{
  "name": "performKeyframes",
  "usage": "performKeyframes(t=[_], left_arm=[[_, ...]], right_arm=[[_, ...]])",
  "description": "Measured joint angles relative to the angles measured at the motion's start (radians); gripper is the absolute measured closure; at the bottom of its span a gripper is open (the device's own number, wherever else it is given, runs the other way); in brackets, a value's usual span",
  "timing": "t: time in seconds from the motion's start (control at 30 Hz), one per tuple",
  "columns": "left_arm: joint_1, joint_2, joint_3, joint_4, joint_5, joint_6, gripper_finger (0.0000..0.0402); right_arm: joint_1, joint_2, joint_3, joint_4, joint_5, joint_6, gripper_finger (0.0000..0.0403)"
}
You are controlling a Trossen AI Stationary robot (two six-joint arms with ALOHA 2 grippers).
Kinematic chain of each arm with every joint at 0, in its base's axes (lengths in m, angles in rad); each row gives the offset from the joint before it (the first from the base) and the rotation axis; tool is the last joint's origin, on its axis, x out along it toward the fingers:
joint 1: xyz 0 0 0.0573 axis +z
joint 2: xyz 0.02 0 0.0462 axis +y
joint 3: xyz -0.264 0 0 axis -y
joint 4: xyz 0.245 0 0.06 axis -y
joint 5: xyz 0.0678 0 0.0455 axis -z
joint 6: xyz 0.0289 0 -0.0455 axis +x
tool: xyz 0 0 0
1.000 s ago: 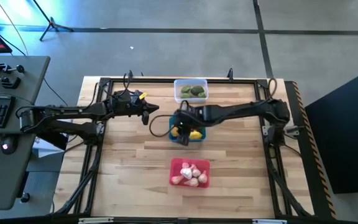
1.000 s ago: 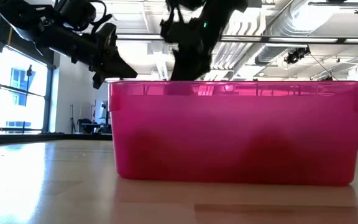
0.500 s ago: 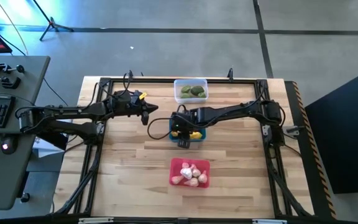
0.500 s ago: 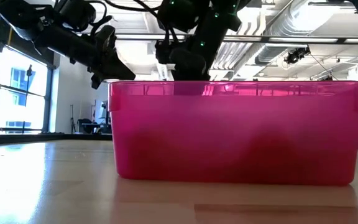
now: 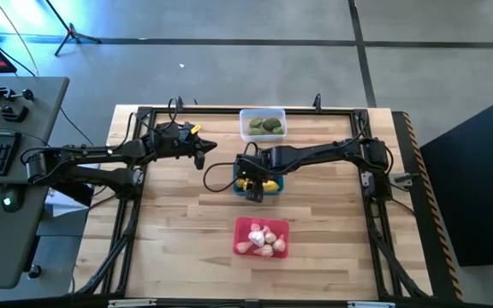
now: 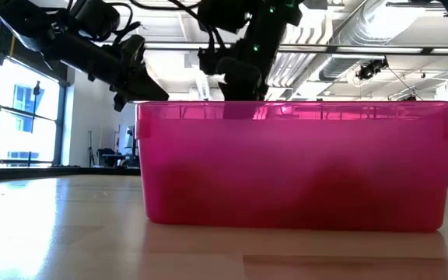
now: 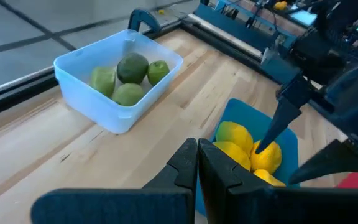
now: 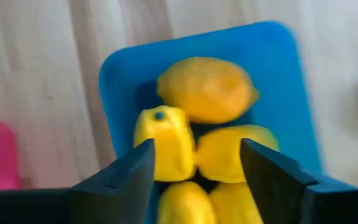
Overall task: Sort produce into baskets
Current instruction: Return to Home Position
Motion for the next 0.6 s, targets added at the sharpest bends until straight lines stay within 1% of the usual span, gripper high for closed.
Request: performKeyframes(t=[0.07,0.13,0.2,0.27,0.3,0.33,0.47,0.6], left_arm=[[-0.001,0.000,-0.027,0.065,0.006,-0.001,0.0401],[-0.001,-0.001,-0.085,0.174,0.031,-0.041,0.0401],[0.001,-0.009,-0.149,0.272,0.056,-0.083,0.0401],[0.001,-0.026,-0.200,0.331,0.070,-0.101,0.0402],[0.001,-0.040,-0.222,0.340,0.072,-0.105,0.0401],[0.001,-0.055,-0.236,0.338,0.072,-0.105,0.0401],[0.001,-0.124,-0.279,0.340,0.072,-0.092,0.0402],[0.001,-0.195,-0.290,0.313,0.073,-0.053,0.0402]], right_arm=[[0.003,-0.001,0.023,-0.012,0.028,-0.014,0.0213],[0.002,-0.002,0.028,-0.001,0.004,-0.021,0.0261],[0.001,-0.002,0.014,0.029,-0.035,-0.033,0.0318],[0.002,-0.002,-0.013,0.049,-0.050,-0.033,0.0374],[0.001,-0.001,-0.022,0.058,-0.054,-0.023,0.0388],[0.002,0.000,-0.028,0.066,-0.057,-0.013,0.0390],[0.002,-0.002,-0.056,0.112,-0.082,0.016,0.0374],[0.002,0.000,-0.068,0.143,-0.060,0.050,0.0392]])
